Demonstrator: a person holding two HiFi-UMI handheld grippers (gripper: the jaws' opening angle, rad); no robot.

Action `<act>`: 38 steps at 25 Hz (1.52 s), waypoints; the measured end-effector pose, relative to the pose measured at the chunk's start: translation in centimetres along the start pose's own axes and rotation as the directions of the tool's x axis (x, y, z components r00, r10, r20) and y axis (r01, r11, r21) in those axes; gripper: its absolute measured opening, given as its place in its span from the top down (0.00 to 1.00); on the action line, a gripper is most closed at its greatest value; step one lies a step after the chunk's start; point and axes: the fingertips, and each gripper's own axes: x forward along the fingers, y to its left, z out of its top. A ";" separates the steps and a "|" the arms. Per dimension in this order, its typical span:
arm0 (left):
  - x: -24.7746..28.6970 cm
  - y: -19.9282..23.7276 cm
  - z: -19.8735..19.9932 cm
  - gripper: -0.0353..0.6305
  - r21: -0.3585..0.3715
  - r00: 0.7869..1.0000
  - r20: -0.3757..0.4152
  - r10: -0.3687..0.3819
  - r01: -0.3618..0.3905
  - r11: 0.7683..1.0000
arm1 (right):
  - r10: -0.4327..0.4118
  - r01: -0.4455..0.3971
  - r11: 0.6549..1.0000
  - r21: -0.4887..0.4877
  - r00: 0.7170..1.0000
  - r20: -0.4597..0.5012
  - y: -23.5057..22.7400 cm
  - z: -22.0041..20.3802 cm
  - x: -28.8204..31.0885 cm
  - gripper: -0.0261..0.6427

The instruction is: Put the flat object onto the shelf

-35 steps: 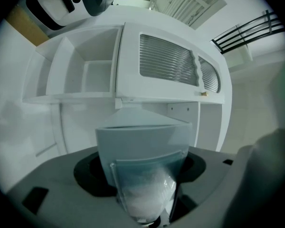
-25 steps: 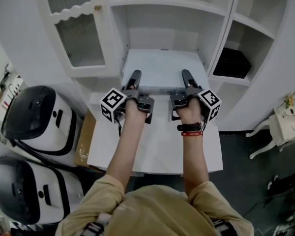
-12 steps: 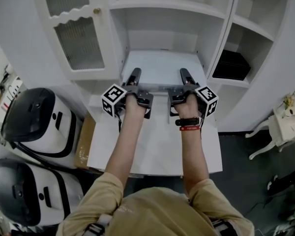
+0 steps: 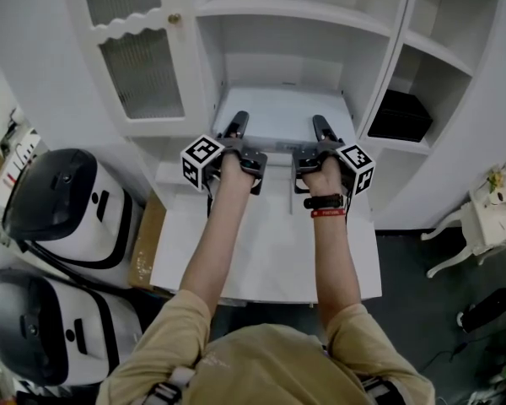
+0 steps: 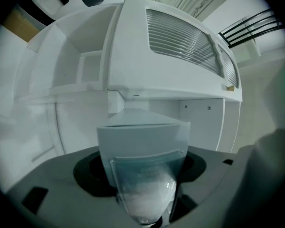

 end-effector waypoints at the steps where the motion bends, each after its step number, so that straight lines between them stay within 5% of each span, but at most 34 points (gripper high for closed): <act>1: 0.1 0.0 0.0 0.47 0.001 1.000 -0.002 0.000 0.000 1.000 | 0.002 -0.002 1.000 0.004 1.000 -0.004 0.0 0.0 0.2 0.44; 11: 0.7 0.0 0.2 0.46 0.016 1.000 -0.004 -0.013 0.013 1.000 | 0.007 -0.007 1.000 0.016 0.999 -0.033 -0.1 0.0 1.1 0.44; 15: 0.6 0.0 -0.5 0.35 0.005 0.997 -0.047 -0.065 0.066 0.998 | 0.104 -0.103 0.994 0.038 0.994 -0.030 0.9 0.1 0.8 0.30; 18: 0.7 0.2 -1.7 0.28 -0.055 0.987 -0.106 -0.122 0.116 0.992 | 0.163 -0.151 0.974 0.170 0.985 -0.059 1.3 0.0 0.4 0.20; 25: -1.6 1.0 -2.8 0.24 -0.066 0.979 -0.129 -0.155 0.148 0.987 | 0.190 -0.169 0.964 0.205 0.977 -0.091 -0.2 -0.6 -2.2 0.17; 32: -5.4 0.6 -3.3 0.24 -0.008 0.974 -0.141 -0.180 0.180 0.984 | 0.206 -0.198 0.977 0.076 0.970 -0.127 -0.9 -0.8 -5.4 0.17; 36: -7.1 0.8 -3.6 0.24 -0.011 0.970 -0.170 -0.175 0.175 0.984 | 0.217 -0.237 0.961 -0.145 0.966 -0.141 0.2 -1.0 -7.5 0.18; 38: -7.9 0.8 -3.5 0.25 0.058 0.973 -0.173 -0.156 0.168 0.984 | 0.211 -0.240 0.936 -0.257 0.968 -0.136 0.9 -1.0 -8.6 0.18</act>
